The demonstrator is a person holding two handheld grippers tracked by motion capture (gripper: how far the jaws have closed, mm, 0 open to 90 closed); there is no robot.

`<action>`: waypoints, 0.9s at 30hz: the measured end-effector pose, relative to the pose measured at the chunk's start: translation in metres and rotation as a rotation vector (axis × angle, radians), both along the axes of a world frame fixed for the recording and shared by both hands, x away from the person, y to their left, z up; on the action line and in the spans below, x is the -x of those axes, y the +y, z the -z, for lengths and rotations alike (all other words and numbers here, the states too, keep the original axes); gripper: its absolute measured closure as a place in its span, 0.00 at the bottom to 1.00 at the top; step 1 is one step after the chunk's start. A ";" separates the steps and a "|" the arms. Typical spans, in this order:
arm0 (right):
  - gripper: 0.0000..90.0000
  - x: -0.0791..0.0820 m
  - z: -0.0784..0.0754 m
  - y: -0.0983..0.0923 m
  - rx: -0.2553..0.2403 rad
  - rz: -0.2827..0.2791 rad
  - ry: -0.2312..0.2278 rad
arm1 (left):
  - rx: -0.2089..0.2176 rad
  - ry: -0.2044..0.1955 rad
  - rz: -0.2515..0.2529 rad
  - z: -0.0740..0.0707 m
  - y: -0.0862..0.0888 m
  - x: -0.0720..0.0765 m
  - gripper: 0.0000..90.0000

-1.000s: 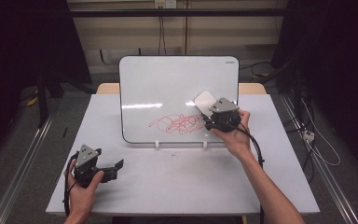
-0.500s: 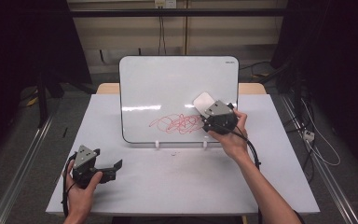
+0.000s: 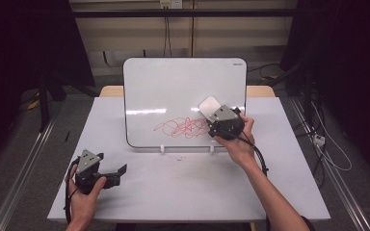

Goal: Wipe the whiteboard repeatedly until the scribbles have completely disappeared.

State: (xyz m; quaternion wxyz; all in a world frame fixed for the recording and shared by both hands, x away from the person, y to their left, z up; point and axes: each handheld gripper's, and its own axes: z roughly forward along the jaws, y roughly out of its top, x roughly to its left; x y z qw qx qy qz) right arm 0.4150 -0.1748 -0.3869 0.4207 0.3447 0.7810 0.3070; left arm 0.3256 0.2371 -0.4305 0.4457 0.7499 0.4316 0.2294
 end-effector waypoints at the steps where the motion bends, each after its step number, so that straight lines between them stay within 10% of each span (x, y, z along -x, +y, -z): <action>1: 0.35 0.000 0.000 0.000 -0.001 0.000 0.000 | -0.001 0.002 0.002 0.000 0.000 0.000 0.06; 27: 0.35 0.003 0.004 0.010 0.000 0.012 0.004 | -0.005 0.005 0.007 0.000 -0.001 -0.002 0.06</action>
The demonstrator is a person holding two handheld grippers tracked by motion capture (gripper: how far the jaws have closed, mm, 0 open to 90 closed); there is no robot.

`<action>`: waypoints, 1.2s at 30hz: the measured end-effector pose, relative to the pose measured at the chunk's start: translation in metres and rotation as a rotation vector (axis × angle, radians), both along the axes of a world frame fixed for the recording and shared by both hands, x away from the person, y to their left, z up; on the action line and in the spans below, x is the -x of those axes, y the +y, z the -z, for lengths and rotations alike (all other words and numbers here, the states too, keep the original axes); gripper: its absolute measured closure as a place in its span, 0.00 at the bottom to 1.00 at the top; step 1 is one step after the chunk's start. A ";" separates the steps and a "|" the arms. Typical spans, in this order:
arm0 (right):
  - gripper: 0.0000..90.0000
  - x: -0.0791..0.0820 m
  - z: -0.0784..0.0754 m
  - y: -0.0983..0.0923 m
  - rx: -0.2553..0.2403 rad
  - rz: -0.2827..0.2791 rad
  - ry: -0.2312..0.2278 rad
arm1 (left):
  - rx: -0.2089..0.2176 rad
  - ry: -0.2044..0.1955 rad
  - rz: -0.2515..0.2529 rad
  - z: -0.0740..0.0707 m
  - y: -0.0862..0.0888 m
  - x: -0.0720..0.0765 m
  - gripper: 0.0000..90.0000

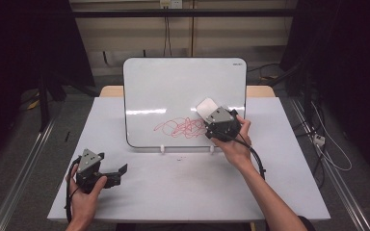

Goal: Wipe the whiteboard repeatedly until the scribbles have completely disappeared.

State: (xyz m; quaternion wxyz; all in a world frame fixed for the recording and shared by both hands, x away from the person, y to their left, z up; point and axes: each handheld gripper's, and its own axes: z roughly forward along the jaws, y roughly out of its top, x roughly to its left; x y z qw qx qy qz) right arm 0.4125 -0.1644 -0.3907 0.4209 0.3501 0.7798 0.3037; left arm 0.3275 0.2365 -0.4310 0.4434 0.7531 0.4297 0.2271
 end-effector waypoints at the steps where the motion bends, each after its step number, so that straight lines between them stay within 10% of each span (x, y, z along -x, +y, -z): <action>1: 0.35 0.000 0.000 0.001 0.002 -0.002 0.000 | 0.000 0.000 -0.001 0.000 0.000 0.000 0.06; 36: 0.35 0.005 0.009 0.024 0.036 -0.049 0.000 | 0.003 -0.006 -0.002 -0.001 0.000 0.001 0.06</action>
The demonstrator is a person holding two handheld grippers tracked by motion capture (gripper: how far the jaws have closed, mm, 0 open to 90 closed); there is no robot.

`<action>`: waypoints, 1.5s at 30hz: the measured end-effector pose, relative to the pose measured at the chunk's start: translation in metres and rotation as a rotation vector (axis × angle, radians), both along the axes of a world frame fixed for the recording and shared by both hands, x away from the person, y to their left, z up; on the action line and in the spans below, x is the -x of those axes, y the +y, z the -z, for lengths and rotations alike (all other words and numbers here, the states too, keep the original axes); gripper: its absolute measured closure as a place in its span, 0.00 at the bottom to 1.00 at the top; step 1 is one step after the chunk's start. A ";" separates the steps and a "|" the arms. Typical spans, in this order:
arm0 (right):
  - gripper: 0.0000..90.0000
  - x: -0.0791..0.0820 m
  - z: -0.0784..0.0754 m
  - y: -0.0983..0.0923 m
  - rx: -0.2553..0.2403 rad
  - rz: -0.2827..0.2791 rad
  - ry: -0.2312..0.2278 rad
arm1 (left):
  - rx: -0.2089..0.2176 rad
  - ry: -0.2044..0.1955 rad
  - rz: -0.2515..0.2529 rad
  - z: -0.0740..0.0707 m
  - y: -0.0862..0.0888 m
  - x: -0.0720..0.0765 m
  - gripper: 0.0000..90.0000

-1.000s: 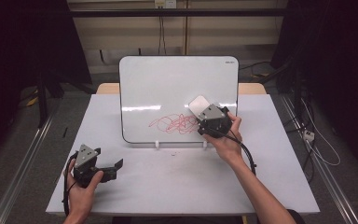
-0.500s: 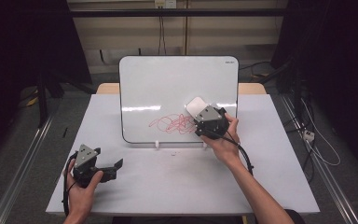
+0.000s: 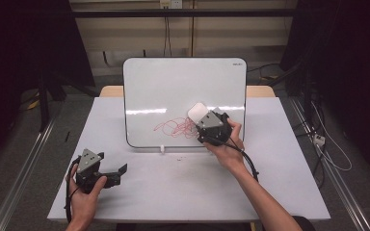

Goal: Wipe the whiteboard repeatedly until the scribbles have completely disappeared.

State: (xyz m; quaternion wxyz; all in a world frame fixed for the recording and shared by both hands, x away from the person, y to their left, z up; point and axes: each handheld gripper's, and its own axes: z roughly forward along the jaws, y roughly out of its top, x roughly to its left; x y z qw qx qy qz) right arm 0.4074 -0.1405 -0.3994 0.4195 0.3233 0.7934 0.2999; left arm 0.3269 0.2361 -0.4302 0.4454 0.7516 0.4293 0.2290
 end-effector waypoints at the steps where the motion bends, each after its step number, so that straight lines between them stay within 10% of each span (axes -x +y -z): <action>1: 0.35 0.000 0.001 0.001 -0.001 0.004 -0.001 | -0.001 0.001 0.002 0.000 0.000 0.000 0.06; 45: 0.35 0.006 0.011 0.019 0.063 -0.081 0.022 | 0.002 0.003 -0.006 0.001 0.003 0.001 0.06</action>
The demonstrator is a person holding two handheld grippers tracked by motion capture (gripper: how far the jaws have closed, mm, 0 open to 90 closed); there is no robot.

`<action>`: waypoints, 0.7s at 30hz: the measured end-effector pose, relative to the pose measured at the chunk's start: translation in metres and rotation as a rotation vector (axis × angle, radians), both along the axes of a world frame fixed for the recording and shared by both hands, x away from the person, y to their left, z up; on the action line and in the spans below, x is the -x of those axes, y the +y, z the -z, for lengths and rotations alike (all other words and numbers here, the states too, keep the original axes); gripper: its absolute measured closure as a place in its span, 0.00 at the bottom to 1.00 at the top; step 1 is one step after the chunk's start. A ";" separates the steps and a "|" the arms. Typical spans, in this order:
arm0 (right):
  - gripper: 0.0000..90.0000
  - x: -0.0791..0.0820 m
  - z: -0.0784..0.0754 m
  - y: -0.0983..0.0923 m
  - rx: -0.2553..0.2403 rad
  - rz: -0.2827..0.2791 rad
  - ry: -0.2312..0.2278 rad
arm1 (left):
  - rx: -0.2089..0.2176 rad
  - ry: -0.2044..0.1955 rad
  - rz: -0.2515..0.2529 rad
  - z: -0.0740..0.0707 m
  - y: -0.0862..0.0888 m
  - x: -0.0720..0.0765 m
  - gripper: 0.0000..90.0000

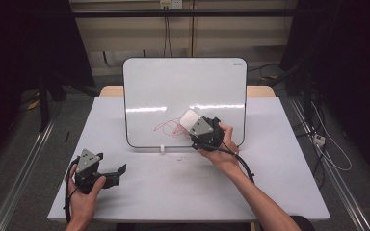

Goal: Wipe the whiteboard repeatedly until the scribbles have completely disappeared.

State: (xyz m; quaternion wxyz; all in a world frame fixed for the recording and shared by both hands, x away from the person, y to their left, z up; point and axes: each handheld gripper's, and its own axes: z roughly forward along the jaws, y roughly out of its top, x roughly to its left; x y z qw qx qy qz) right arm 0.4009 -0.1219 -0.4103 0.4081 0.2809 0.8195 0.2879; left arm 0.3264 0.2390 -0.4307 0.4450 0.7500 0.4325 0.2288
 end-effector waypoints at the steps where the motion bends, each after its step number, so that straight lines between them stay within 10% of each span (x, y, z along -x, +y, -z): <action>1: 0.35 0.000 0.000 -0.001 0.000 0.003 0.002 | 0.003 -0.001 0.000 0.000 0.000 0.000 0.06; 21: 0.35 -0.003 -0.008 -0.027 -0.065 0.101 0.002 | -0.002 0.002 -0.007 0.000 0.001 0.000 0.06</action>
